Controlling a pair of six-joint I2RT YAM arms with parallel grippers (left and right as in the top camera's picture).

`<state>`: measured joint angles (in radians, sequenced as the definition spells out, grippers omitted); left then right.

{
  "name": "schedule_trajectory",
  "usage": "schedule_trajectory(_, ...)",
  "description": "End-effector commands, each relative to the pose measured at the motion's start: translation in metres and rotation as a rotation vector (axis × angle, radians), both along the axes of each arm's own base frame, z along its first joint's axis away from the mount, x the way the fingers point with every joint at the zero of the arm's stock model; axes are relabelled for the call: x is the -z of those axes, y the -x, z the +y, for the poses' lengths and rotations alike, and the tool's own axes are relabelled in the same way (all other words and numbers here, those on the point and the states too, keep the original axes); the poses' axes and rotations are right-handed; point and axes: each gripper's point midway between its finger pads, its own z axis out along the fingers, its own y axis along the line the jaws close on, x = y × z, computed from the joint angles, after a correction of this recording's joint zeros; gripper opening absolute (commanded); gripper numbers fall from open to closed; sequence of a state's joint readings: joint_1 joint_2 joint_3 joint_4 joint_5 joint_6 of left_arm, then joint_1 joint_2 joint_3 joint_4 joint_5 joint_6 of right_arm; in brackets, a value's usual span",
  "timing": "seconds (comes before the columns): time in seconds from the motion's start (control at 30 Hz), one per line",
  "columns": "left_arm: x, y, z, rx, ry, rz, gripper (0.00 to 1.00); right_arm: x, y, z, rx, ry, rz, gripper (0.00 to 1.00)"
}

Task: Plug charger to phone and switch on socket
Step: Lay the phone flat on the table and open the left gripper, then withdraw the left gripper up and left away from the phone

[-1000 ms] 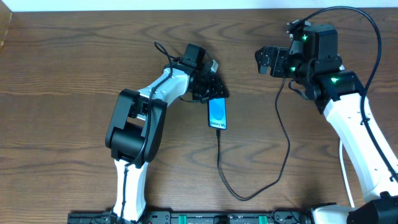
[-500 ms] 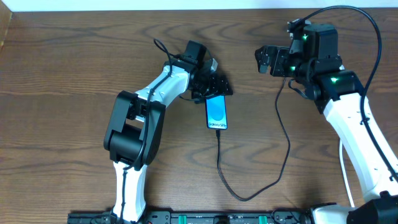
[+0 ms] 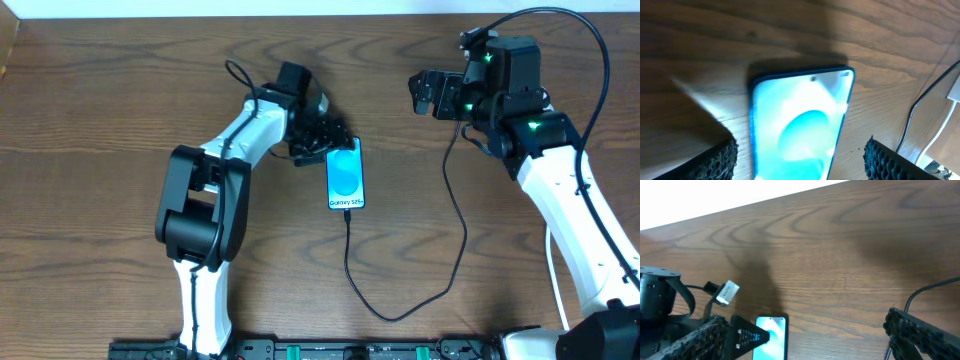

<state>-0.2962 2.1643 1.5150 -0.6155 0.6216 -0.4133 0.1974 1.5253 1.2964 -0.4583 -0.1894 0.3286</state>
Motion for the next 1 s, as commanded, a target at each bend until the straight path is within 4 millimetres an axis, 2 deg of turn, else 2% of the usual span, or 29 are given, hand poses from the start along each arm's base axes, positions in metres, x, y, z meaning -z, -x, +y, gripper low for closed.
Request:
schedule_trajectory(0.0,0.052,0.018,0.046,-0.004,-0.181,0.084,0.83,0.000,-0.002,0.000,-0.005,0.010,-0.006,0.99)
schedule_trajectory(0.13,0.045,0.015,0.064,0.007,-0.219,0.061,0.83,0.000,-0.002,0.000,-0.004,0.011,-0.007,0.99)
schedule_trajectory(0.2,0.035,0.011,0.087,-0.019,-0.323,0.033,0.83,0.000,-0.002,0.000,-0.004,0.011,-0.007,0.99)
schedule_trajectory(0.33,-0.009,0.010,0.121,0.004,-0.483,-0.068,0.83,-0.001,-0.002,-0.001,-0.001,0.013,-0.010,0.99)
schedule_trajectory(0.37,-0.030,0.011,0.133,-0.005,-0.543,-0.107,0.83,-0.001,-0.003,-0.002,0.007,0.019,-0.012,0.99)
schedule_trajectory(0.43,-0.063,0.016,0.144,-0.027,-0.595,-0.161,0.83,0.000,-0.004,-0.005,0.020,0.029,-0.013,0.99)
schedule_trajectory(0.47,-0.076,0.018,0.146,-0.036,-0.598,-0.181,0.83,0.000,-0.004,-0.006,0.025,0.033,-0.013,0.99)
schedule_trajectory(0.53,-0.115,0.026,0.148,-0.060,-0.581,-0.257,0.83,0.001,-0.004,-0.006,0.024,0.034,-0.010,0.99)
schedule_trajectory(0.63,-0.159,0.032,0.149,-0.098,-0.554,-0.369,0.83,0.004,0.000,-0.006,0.021,0.036,0.010,0.99)
schedule_trajectory(0.77,-0.206,0.043,0.152,-0.139,-0.522,-0.495,0.83,0.005,0.001,-0.007,0.022,0.038,0.016,0.99)
schedule_trajectory(0.87,-0.223,0.049,0.153,-0.155,-0.510,-0.543,0.84,0.005,0.000,-0.007,0.022,0.037,0.015,0.99)
schedule_trajectory(0.97,-0.230,0.052,0.153,-0.161,-0.505,-0.561,0.84,0.004,-0.001,-0.006,0.022,0.035,0.006,0.99)
